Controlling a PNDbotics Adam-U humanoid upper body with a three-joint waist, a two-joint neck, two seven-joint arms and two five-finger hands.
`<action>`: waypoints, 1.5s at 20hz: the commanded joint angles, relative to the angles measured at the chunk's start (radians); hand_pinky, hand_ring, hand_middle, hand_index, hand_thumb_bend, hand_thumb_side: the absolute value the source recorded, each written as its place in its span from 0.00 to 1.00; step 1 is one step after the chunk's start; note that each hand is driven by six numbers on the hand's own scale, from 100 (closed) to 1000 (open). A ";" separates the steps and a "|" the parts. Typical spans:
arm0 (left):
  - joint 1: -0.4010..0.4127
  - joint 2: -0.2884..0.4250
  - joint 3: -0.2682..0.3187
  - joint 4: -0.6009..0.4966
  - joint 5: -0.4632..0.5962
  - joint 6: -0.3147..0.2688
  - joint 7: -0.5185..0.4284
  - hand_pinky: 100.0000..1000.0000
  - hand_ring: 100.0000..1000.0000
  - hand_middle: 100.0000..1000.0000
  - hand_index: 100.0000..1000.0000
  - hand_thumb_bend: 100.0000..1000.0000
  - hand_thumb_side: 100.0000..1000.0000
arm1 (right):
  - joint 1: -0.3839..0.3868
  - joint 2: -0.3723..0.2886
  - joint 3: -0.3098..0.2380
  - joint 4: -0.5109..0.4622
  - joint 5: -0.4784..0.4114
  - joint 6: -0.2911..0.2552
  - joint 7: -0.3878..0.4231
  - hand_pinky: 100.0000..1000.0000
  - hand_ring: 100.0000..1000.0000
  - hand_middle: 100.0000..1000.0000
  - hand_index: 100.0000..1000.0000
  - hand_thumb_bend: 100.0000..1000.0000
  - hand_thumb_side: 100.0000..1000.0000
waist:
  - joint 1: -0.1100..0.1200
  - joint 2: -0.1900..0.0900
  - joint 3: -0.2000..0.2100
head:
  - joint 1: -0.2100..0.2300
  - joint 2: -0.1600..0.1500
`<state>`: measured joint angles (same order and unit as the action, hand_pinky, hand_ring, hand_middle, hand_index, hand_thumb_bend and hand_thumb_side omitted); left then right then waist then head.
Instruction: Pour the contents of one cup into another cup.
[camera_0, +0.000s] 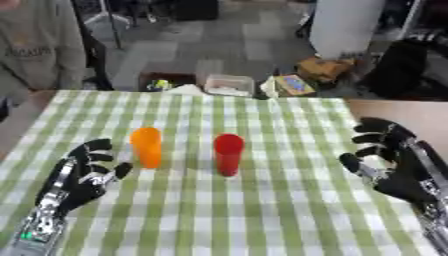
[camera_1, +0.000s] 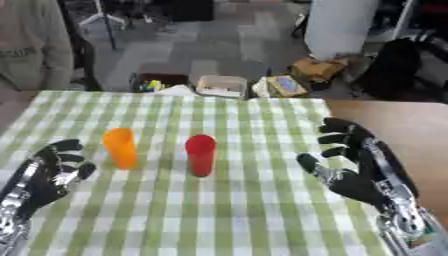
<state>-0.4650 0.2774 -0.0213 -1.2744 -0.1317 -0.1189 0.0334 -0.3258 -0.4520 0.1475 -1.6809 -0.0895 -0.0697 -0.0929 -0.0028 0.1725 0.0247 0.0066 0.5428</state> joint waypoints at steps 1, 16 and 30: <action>-0.035 0.001 0.005 0.032 -0.020 -0.008 0.028 0.57 0.68 0.71 0.81 0.75 0.41 | -0.012 -0.015 -0.009 -0.014 -0.005 0.000 0.000 0.58 0.69 0.69 0.82 0.57 0.26 | 0.001 -0.015 -0.003 | 0.003 -0.012; -0.133 -0.032 0.027 0.161 -0.096 -0.014 0.138 0.59 0.72 0.75 0.83 0.80 0.40 | -0.011 -0.008 -0.006 -0.011 -0.011 -0.001 0.003 0.58 0.69 0.69 0.82 0.56 0.26 | 0.005 -0.013 -0.028 | 0.012 -0.031; -0.197 -0.034 0.040 0.247 -0.157 -0.008 0.219 0.57 0.70 0.73 0.84 0.82 0.37 | -0.015 -0.004 -0.003 -0.011 -0.019 -0.002 0.008 0.58 0.69 0.69 0.82 0.56 0.26 | 0.003 -0.004 -0.052 | 0.034 -0.037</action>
<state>-0.6400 0.2344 0.0098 -1.0224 -0.2842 -0.1253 0.2447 -0.3256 -0.4427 0.1482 -1.6807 -0.1008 -0.0703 -0.0877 0.0015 0.1807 -0.0271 0.0346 0.5168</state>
